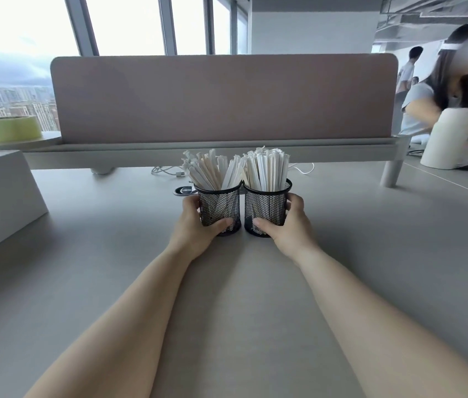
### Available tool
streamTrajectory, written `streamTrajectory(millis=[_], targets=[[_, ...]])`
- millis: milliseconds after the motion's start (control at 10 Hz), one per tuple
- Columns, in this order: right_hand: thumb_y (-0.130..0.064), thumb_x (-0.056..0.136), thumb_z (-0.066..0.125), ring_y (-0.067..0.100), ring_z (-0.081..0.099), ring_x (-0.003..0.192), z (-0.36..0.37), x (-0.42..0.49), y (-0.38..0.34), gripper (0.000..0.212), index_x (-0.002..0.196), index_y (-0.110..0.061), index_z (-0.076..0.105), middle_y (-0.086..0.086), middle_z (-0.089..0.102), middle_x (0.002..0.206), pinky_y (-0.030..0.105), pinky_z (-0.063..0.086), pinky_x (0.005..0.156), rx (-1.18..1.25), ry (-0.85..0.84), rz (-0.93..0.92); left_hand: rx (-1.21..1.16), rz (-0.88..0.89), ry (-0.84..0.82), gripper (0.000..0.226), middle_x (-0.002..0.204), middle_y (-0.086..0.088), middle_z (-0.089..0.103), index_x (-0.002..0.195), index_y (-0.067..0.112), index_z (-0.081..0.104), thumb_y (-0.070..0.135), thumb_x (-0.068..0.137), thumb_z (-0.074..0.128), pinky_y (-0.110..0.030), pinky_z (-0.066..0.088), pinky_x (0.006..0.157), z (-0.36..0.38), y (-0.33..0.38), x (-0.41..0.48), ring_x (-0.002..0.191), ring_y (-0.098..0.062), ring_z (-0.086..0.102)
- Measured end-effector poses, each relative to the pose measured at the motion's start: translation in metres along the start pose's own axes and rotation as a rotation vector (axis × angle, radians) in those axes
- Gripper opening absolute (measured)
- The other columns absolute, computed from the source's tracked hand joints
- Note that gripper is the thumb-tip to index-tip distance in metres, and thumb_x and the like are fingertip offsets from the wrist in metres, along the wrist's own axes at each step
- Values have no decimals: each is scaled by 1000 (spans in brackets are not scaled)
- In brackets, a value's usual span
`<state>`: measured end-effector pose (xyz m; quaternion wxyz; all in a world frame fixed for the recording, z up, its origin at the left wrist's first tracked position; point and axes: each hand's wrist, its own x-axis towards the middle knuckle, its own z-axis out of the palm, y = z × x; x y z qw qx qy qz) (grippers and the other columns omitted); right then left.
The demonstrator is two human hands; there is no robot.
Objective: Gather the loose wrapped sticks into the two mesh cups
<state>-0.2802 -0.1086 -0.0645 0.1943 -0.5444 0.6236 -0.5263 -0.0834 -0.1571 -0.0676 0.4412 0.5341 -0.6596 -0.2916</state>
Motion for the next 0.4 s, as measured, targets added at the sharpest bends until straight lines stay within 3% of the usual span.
streamTrajectory(millis=[200,300,400], targets=[[-31,76,78,24,56,118,1,1,1,80,140,-17,31,2,55,134,41,44,101,-7,-30,14,30,32,-5,83,133,4,54,134,17,32,40,71,82,-45,46,102,0,3,-2,120,-18,57],[-36,75,76,24,54,121,0,-2,0,87,144,-21,26,0,55,136,41,43,103,-30,-51,30,53,11,-31,92,137,5,52,137,22,29,46,66,83,-44,45,102,-1,5,-9,120,-16,56],[-46,69,78,21,37,138,-3,-3,-8,111,151,-26,7,0,34,154,39,32,112,59,-44,77,-2,12,13,126,148,3,36,144,24,20,65,41,78,-43,39,110,-5,13,-16,134,-16,42]])
